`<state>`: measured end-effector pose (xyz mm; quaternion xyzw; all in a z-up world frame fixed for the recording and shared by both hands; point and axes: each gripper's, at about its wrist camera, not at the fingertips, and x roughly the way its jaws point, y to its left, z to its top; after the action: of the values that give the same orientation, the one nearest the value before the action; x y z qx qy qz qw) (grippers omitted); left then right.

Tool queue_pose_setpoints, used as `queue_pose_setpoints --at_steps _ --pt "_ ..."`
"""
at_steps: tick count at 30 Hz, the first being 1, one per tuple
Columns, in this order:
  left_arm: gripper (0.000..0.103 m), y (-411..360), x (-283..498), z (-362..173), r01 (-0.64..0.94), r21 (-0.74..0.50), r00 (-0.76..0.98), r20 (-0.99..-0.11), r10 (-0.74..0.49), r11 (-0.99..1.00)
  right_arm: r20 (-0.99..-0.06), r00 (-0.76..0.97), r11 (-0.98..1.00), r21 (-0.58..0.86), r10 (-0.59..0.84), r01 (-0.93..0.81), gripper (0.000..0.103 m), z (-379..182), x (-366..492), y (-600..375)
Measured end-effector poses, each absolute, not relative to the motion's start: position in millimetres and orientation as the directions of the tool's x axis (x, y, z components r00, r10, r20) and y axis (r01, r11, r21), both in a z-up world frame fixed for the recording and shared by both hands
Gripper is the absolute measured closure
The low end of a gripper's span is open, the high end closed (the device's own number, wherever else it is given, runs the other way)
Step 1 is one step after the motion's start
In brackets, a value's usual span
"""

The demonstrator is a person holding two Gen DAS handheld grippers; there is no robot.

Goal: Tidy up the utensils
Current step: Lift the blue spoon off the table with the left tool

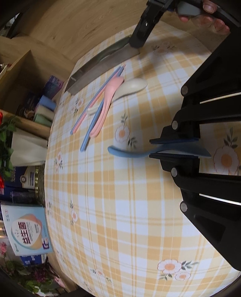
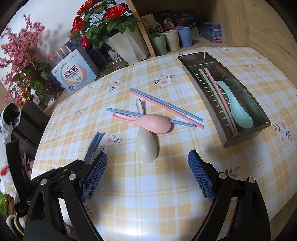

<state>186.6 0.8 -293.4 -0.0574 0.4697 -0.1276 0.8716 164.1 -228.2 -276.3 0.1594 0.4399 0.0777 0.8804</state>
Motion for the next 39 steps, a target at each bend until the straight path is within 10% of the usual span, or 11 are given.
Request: queue_pose_setpoints --at_steps 39 --pt "0.072 -20 204 -313 0.199 -0.149 0.505 -0.831 -0.232 0.968 -0.753 0.588 0.927 0.374 0.295 0.014 0.017 -287 168 -234"
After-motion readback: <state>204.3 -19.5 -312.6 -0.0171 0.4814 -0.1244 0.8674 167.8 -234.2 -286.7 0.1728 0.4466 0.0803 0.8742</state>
